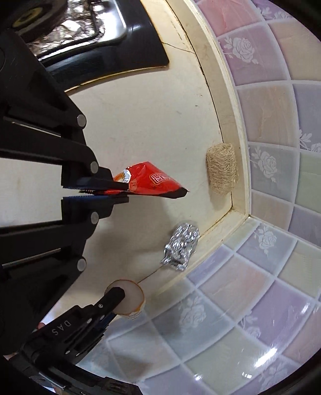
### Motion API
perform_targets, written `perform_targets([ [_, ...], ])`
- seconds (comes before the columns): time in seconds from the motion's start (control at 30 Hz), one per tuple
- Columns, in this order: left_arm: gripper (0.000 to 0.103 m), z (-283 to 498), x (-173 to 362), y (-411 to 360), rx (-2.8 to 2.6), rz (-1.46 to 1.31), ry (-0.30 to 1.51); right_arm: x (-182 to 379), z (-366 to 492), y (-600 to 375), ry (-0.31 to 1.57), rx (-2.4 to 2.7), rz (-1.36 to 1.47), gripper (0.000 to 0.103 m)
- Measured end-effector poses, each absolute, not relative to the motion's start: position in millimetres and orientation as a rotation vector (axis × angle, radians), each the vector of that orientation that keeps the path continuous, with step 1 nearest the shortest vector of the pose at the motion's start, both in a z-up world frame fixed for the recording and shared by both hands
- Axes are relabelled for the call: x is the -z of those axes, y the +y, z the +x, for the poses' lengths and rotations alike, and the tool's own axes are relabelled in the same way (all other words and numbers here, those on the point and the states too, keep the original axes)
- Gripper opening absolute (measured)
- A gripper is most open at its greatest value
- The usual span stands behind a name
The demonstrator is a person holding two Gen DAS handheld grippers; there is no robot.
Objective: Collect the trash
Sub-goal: 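Grasp the red snack bag with the left tool while the right tool grasps the cake wrapper, then lift the snack bag and cake wrapper and carry them down over the floor bin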
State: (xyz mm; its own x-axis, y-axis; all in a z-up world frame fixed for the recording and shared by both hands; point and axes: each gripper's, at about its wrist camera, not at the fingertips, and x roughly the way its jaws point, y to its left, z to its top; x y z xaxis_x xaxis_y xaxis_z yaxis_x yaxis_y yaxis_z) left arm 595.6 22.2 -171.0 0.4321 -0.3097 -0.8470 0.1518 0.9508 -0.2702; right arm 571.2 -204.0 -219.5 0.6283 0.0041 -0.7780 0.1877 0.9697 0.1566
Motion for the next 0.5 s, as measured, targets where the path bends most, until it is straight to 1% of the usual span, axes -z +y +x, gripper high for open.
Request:
perform_targets([
  [0.3,0.0,514,117,22,0.343,-0.194,1.035,174,490,-193,0.823,0.005,0.253,0.023],
  [0.5,0.0,440,77,30,0.38,-0.21,0.99,142,421,-181,0.785,-0.073,0.24,0.023],
])
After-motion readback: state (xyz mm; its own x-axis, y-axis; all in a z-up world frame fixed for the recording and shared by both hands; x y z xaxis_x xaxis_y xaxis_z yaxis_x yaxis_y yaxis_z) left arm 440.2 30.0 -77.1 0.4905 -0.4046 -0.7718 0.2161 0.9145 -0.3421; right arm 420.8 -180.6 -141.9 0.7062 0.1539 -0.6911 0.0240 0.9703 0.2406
